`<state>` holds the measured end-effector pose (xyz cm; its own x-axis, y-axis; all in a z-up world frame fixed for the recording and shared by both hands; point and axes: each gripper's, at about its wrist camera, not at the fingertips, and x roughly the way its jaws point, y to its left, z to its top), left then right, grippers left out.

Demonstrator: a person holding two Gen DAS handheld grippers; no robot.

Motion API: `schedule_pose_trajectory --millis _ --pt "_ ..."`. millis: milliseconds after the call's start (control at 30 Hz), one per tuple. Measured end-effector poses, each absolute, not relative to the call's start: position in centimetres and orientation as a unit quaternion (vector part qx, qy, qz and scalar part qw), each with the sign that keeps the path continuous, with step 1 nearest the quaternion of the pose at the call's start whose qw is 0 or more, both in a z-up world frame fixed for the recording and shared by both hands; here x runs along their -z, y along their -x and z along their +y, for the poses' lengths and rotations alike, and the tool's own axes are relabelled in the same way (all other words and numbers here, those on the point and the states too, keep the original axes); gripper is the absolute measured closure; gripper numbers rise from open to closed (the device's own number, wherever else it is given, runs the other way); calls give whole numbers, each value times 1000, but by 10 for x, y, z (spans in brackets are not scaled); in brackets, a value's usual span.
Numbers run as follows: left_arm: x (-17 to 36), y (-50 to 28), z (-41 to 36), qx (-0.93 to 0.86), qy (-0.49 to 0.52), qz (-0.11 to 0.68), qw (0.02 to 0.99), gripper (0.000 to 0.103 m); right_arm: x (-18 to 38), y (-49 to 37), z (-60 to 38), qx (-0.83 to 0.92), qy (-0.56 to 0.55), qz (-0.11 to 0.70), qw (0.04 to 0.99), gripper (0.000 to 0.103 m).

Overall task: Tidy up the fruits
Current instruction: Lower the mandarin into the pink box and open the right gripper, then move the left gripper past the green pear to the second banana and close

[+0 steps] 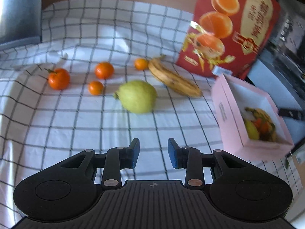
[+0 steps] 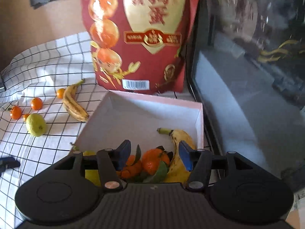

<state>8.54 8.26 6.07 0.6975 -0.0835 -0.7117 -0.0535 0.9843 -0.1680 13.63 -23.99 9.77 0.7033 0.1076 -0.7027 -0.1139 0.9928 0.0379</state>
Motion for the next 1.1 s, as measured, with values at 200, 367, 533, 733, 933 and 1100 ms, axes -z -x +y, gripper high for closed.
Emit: schedule_pose_trajectory --millis 200,367,533,733,933,1100 --pt "-67 -108 102 -34 105 380 918 67 -105 -100 -209 -98 31 334 937 47" --pt "-67 -127 134 -62 179 378 906 67 -103 -82 -180 -140 43 321 936 47" --pt "-63 -158 153 -54 250 379 889 67 -93 -67 -152 -159 66 318 932 47" --pt "-51 -193 164 -89 290 384 872 67 -80 -56 -130 -190 62 339 919 47" --pt "-47 -208 147 -65 234 390 888 67 -73 -47 -126 -195 69 346 915 47" --pt "-55 -196 117 -12 167 378 911 67 -71 -47 -133 -188 67 348 916 47"
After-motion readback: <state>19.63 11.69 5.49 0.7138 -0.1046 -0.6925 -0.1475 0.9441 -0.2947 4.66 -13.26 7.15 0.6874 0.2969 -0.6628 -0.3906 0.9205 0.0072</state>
